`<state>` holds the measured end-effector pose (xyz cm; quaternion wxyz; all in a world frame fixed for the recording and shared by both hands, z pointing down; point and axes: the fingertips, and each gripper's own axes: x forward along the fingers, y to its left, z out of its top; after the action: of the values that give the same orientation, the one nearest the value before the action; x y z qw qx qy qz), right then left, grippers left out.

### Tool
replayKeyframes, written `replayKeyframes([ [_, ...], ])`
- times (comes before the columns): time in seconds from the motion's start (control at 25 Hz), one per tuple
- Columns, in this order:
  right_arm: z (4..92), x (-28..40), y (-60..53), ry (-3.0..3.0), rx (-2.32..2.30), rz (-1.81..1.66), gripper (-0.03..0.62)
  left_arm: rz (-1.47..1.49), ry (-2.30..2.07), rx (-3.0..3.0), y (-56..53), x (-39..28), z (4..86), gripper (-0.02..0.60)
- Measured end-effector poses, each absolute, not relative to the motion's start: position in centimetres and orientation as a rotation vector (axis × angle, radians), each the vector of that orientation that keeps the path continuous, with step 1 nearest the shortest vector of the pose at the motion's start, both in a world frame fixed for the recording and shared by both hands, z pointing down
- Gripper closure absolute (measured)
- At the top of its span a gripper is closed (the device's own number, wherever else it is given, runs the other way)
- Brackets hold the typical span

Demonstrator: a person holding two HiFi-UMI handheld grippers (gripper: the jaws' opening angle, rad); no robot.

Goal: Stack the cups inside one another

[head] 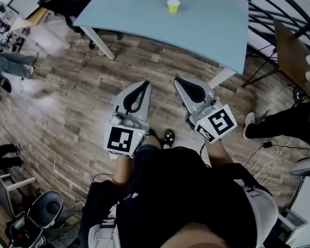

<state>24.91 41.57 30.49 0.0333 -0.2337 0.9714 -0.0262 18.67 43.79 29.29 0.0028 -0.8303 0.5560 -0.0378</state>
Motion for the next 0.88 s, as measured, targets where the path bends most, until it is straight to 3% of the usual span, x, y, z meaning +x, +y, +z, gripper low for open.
replayKeyframes([
  [0.88, 30.3, 29.5, 36.6, 2.87, -0.863, -0.131, 0.592, -0.205, 1.663, -2.606, 38.8, 21.1, 28.8, 0.589],
])
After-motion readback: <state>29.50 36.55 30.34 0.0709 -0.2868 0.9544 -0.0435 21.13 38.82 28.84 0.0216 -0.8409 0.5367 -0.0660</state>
